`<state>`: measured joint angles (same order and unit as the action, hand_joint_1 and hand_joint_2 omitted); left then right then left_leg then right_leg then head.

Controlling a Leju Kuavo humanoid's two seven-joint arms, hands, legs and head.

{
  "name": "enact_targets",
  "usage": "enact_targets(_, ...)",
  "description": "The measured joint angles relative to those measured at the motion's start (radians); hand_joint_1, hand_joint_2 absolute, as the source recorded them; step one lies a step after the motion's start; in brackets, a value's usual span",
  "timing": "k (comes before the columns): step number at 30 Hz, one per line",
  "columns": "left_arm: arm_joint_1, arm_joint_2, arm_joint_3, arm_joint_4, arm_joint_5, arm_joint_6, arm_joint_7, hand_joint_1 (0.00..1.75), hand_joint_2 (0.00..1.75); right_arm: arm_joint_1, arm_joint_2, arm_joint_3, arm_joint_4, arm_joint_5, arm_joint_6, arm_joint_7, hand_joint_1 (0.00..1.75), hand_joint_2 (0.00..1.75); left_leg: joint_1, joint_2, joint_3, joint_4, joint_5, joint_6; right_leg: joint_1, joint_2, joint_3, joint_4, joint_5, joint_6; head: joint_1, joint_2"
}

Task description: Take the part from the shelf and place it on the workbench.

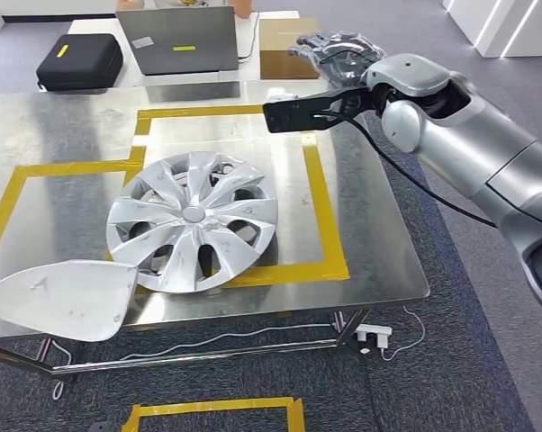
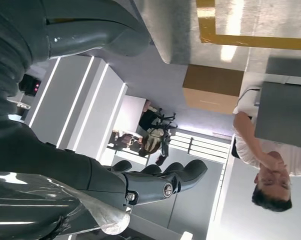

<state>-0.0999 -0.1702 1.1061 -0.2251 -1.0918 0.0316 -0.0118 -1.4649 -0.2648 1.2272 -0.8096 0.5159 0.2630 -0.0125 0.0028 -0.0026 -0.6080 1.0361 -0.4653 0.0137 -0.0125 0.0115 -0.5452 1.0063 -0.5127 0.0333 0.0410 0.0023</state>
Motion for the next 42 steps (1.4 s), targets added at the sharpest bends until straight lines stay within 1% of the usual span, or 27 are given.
enact_targets(2,0.0,0.0,0.002,0.0,0.0,0.001,0.0,0.0,1.75,0.012,0.0,-0.027,0.002,0.029,0.011,-0.004,0.0,1.75,0.0,0.0,0.0,0.0,0.0,0.0,0.0,0.0,0.0,0.0,0.0,0.0,0.0,0.0)
enact_targets(6,0.0,-0.001,0.004,0.0,0.0,-0.004,-0.005,0.0,0.0,0.034,0.0,-0.083,0.004,0.075,0.026,-0.011,0.0,1.75,0.0,0.0,0.0,0.0,0.0,0.0,0.0,0.0,0.0,0.0,0.0,0.0,0.0,0.0)
enact_targets(10,0.0,-0.002,0.005,0.0,-0.003,-0.013,-0.013,0.0,0.0,0.046,0.0,-0.117,0.004,0.106,0.026,-0.012,0.0,1.75,0.0,0.0,0.0,0.0,0.0,0.0,0.0,0.0,0.0,0.0,0.0,0.0,0.0,0.0)
enact_targets(20,-0.001,-0.001,0.014,0.0,-0.012,-0.021,-0.037,0.0,0.0,0.109,0.001,-0.209,-0.004,0.244,0.011,0.001,0.0,1.75,0.0,0.0,0.0,0.0,0.0,0.0,0.0,0.0,0.001,0.0,0.0,0.0,0.0,0.0)
enact_targets(25,-0.003,0.001,0.02,0.0,-0.006,-0.016,-0.036,0.0,0.0,0.132,0.007,-0.254,-0.016,0.288,0.016,0.0,0.0,1.75,-0.005,-0.001,-0.002,0.007,-0.005,0.01,-0.005,0.0,0.002,-0.006,0.004,0.01,-0.001,0.0)
enact_targets(27,-0.005,0.001,0.02,0.0,-0.005,-0.013,-0.037,0.0,0.0,0.136,0.008,-0.271,-0.024,0.3,0.018,-0.002,0.0,1.75,-0.003,0.002,0.004,-0.009,0.005,0.019,-0.005,0.0,0.002,-0.008,0.002,0.016,0.0,0.0)
enact_targets(28,-0.006,0.001,0.021,0.0,-0.005,-0.012,-0.037,0.0,0.0,0.138,0.008,-0.28,-0.027,0.305,0.019,-0.003,0.0,1.75,0.0,0.005,0.009,-0.019,0.012,0.024,-0.004,0.0,-0.005,0.004,-0.01,0.017,0.001,0.0)
enact_targets(29,-0.007,0.0,0.021,0.0,-0.004,-0.011,-0.037,0.0,0.0,0.14,0.008,-0.29,-0.029,0.311,0.02,-0.004,0.0,1.75,0.002,0.007,0.013,-0.028,0.018,0.029,-0.003,-0.001,-0.021,0.038,-0.033,0.018,0.003,0.0)
enact_targets(30,-0.008,0.0,0.021,0.0,-0.003,-0.01,-0.038,0.0,0.0,0.144,0.008,-0.298,-0.031,0.316,0.022,-0.005,0.0,1.75,0.003,0.009,0.016,-0.032,0.02,0.032,-0.004,-0.003,-0.048,0.092,-0.064,0.019,0.003,0.0)
enact_targets(31,-0.009,0.0,0.022,0.0,-0.002,-0.009,-0.038,0.0,0.0,0.15,0.008,-0.304,-0.033,0.321,0.023,-0.006,0.0,1.75,0.004,0.01,0.015,-0.033,0.021,0.033,-0.004,-0.003,-0.079,0.16,-0.095,0.02,0.004,0.0)
enact_targets(32,-0.01,0.0,0.022,0.0,-0.001,-0.008,-0.039,0.0,0.0,0.158,0.009,-0.31,-0.034,0.324,0.024,-0.007,0.0,1.75,0.004,0.01,0.015,-0.033,0.021,0.033,-0.005,-0.004,-0.109,0.222,-0.115,0.022,0.004,0.0)
enact_targets(33,-0.009,0.0,0.023,0.0,0.0,-0.007,-0.039,0.0,0.0,0.168,0.009,-0.314,-0.035,0.326,0.025,-0.008,0.0,1.75,0.004,0.01,0.015,-0.032,0.021,0.033,-0.007,-0.004,-0.129,0.258,-0.117,0.024,0.004,0.0)
enact_targets(34,-0.009,0.0,0.024,0.0,0.0,-0.006,-0.039,0.0,0.0,0.175,0.008,-0.319,-0.036,0.328,0.025,-0.008,0.0,1.75,0.004,0.01,0.014,-0.03,0.02,0.032,-0.008,-0.005,-0.132,0.258,-0.098,0.025,0.005,0.0)
enact_targets(35,-0.009,-0.001,0.026,0.0,0.0,-0.005,-0.039,0.0,0.0,0.18,0.008,-0.325,-0.038,0.329,0.025,-0.008,0.0,1.75,0.005,0.01,0.013,-0.027,0.019,0.03,-0.011,-0.006,-0.117,0.217,-0.063,0.027,0.005,0.0)
enact_targets(36,-0.009,-0.002,0.027,0.0,0.0,-0.005,-0.039,0.0,0.0,0.182,0.008,-0.33,-0.041,0.33,0.025,-0.008,0.0,1.75,0.006,0.01,0.012,-0.022,0.017,0.026,-0.013,-0.009,-0.089,0.151,-0.024,0.028,0.005,0.0)
enact_targets(37,-0.01,-0.002,0.028,0.0,0.001,-0.005,-0.039,0.0,0.0,0.182,0.008,-0.336,-0.044,0.331,0.025,-0.008,0.0,1.75,0.005,0.01,0.008,-0.017,0.014,0.021,-0.012,-0.011,-0.057,0.09,0.002,0.029,0.005,0.0)
enact_targets(38,-0.011,-0.002,0.029,0.0,0.001,-0.005,-0.04,0.0,0.0,0.181,0.008,-0.341,-0.047,0.332,0.025,-0.008,0.0,1.75,0.005,0.009,0.005,-0.011,0.014,0.014,-0.011,-0.012,-0.034,0.044,0.018,0.026,0.005,0.0)
enact_targets(39,-0.011,-0.002,0.03,0.0,0.001,-0.004,-0.04,0.0,0.0,0.182,0.008,-0.345,-0.049,0.333,0.025,-0.008,0.0,1.75,0.003,0.009,0.001,-0.007,0.014,0.007,-0.009,-0.011,-0.021,0.021,0.02,0.023,0.005,0.0)
enact_targets(40,-0.011,-0.001,0.031,0.0,0.0,-0.004,-0.04,0.0,0.0,0.185,0.008,-0.349,-0.051,0.335,0.025,-0.009,0.0,1.75,0.003,0.008,-0.002,-0.005,0.017,0.001,-0.006,-0.009,-0.018,0.018,0.018,0.017,0.004,0.0)
enact_targets(41,-0.011,-0.001,0.032,0.0,0.0,-0.004,-0.04,0.0,0.0,0.188,0.008,-0.352,-0.052,0.336,0.025,-0.009,0.0,1.75,0.003,0.008,-0.004,-0.004,0.021,-0.005,-0.006,-0.008,-0.023,0.016,0.021,0.011,0.004,0.0)
enact_targets(42,-0.011,-0.001,0.034,0.0,0.0,-0.004,-0.04,0.0,0.0,0.19,0.008,-0.355,-0.053,0.337,0.025,-0.008,0.0,1.75,0.004,0.007,-0.008,-0.001,0.017,-0.01,-0.007,-0.008,-0.026,0.014,0.024,0.003,0.005,0.0)
